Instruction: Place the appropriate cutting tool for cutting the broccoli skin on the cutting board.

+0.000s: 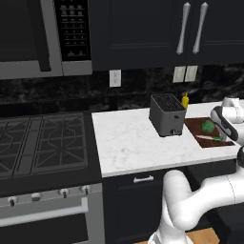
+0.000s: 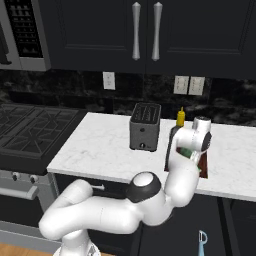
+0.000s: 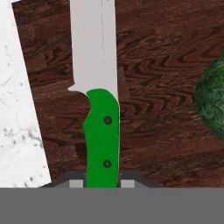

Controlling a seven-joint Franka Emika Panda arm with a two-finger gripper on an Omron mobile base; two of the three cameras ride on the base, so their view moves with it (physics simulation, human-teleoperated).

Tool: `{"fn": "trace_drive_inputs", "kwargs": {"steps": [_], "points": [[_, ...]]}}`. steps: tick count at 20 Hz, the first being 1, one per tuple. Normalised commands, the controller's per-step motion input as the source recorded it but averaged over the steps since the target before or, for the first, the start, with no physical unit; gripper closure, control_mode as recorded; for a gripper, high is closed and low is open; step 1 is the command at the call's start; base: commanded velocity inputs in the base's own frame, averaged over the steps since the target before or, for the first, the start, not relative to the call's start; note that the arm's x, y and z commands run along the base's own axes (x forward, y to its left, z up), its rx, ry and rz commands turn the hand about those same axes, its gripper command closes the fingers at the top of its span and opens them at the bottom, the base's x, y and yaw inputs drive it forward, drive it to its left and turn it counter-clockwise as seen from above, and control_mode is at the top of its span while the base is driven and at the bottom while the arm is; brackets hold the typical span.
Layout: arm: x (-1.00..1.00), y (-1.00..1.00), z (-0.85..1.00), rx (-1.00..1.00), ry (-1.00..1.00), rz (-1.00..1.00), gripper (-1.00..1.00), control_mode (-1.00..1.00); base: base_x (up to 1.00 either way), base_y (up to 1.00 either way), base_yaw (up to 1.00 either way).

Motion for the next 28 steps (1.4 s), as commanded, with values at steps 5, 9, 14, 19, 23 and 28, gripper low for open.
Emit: {"fn": "trace_drive_inputs", "kwargs": {"steps": [5, 9, 14, 19, 23, 28], "points": [[0.07, -0.05, -0.14, 0.02, -0.02, 0.09, -1.0, -1.0, 0.0, 0.0, 0.0], [-0.32, 0.0, -0.07, 0.03, -0.07, 0.03, -1.0, -1.0, 0.0, 0.0, 0.0], [-0.52, 0.0, 0.14, 0.01, -0.07, 0.0, -1.0, -1.0, 0.0, 0.0, 0.0], [-0.68, 0.04, 0.47, 0.0, -0.07, 0.0, -1.0, -1.0, 0.0, 0.0, 0.0], [-0.62, 0.38, 0.55, 0.0, 0.0, 0.0, -1.0, -1.0, 0.0, 0.0, 0.0], [-0.57, 0.64, 0.44, -0.01, 0.0, -0.02, -1.0, -1.0, 0.0, 0.0, 0.0]]}}
